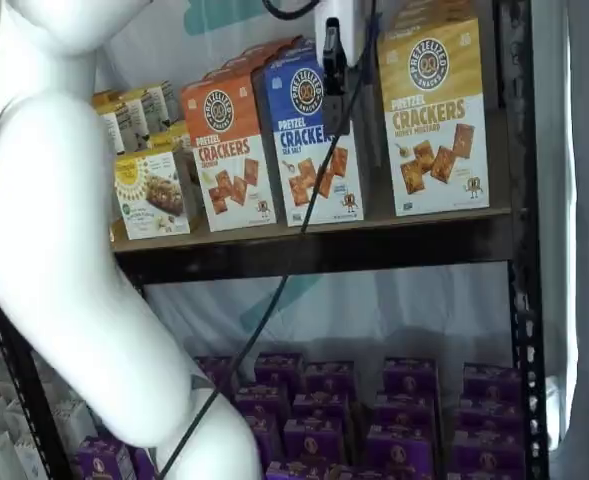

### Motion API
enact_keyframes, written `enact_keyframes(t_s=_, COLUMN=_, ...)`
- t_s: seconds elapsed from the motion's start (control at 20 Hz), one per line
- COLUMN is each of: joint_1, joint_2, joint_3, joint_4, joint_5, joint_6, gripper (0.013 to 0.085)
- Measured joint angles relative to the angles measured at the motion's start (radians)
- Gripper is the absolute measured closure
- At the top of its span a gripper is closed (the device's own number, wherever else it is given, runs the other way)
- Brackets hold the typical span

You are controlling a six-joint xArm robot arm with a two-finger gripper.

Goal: Retrieve the yellow and white box located on the top shelf, the sixth one from the left

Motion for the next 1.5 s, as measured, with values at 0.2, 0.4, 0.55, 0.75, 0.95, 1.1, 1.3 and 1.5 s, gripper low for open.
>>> enact_keyframes(t_s=0.2, joint_1=-0.017, joint_2=-0.006, joint_3=0.007, joint_4=0.001, joint_5=-0.046, joint_6=-0.019, gripper=0.0130)
enact_keyframes(t_s=0.4, joint_1=-0.054, joint_2=0.028, joint_3=-0.039, joint_4=0.036, joint_5=-0.055, joint_6=-0.040, gripper=0.0130)
enact_keyframes(t_s=0.55, joint_1=-0.090, joint_2=0.057, joint_3=-0.084, joint_4=0.105, joint_5=-0.053, joint_6=-0.044, gripper=0.0130)
enact_keyframes(t_s=0.75, joint_1=-0.118, joint_2=0.096, joint_3=-0.146, joint_4=0.185, joint_5=-0.034, joint_6=-0.026, gripper=0.0130)
enact_keyframes(t_s=0.95, joint_1=-0.154, joint_2=0.102, joint_3=-0.149, joint_4=0.306, joint_5=-0.088, joint_6=-0.005, gripper=0.0130)
enact_keyframes(t_s=1.1, joint_1=-0.160, joint_2=0.094, joint_3=-0.126, joint_4=0.356, joint_5=-0.153, joint_6=-0.001, gripper=0.0130)
enact_keyframes(t_s=1.3, joint_1=-0.150, joint_2=0.099, joint_3=-0.110, joint_4=0.372, joint_5=-0.237, joint_6=-0.009, gripper=0.0130)
enact_keyframes(t_s=1.5, joint_1=-0.125, joint_2=0.138, joint_3=-0.129, joint_4=0.330, joint_5=-0.300, joint_6=-0.029, gripper=0.0130)
